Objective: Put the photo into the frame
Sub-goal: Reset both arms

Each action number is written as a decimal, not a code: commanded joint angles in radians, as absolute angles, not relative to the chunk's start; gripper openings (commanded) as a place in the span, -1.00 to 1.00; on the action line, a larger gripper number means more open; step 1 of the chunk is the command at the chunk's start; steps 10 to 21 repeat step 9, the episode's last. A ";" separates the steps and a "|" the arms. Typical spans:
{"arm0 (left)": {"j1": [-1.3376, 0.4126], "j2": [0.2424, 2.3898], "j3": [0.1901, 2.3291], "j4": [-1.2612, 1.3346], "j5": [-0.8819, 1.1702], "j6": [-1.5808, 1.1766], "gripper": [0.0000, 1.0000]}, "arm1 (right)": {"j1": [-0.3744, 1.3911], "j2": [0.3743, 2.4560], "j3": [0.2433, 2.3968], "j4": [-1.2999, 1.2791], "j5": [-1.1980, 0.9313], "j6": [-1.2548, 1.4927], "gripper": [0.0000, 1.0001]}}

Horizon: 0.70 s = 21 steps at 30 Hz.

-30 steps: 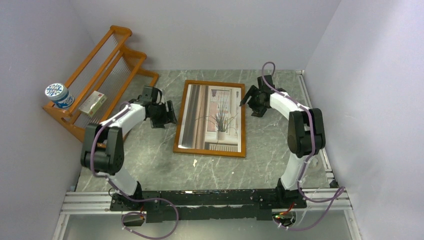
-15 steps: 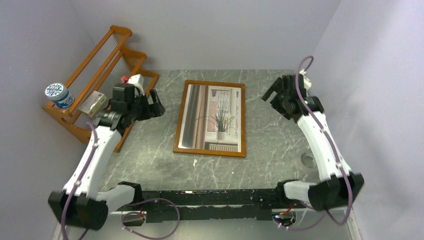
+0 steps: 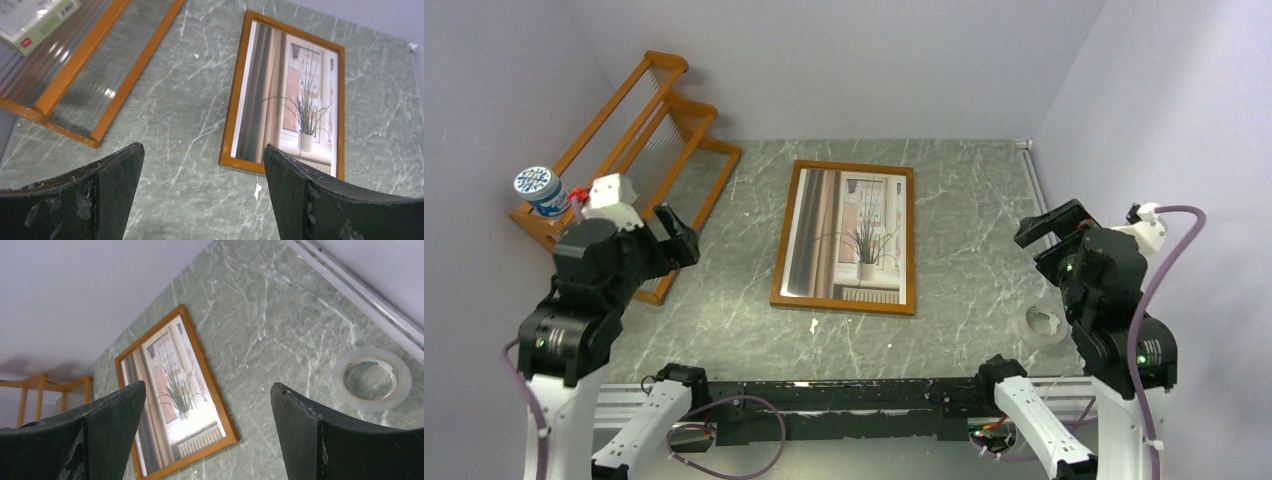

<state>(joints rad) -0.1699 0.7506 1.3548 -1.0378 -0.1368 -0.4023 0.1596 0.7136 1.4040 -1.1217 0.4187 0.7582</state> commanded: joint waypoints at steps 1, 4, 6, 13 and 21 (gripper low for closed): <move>-0.172 0.685 1.417 -1.126 -0.178 -0.399 0.88 | 0.158 0.702 1.459 -1.157 0.450 0.720 0.98; -0.172 0.657 1.434 -1.154 -0.182 -0.403 0.88 | 0.158 0.694 1.494 -1.169 0.451 0.705 0.98; -0.172 0.645 1.439 -1.167 -0.179 -0.408 0.88 | 0.158 0.689 1.506 -1.171 0.449 0.695 0.98; -0.172 0.639 1.443 -1.182 -0.176 -0.415 0.88 | 0.158 0.698 1.520 -1.179 0.441 0.687 0.98; -0.172 0.639 1.443 -1.182 -0.176 -0.415 0.88 | 0.158 0.698 1.520 -1.179 0.441 0.687 0.98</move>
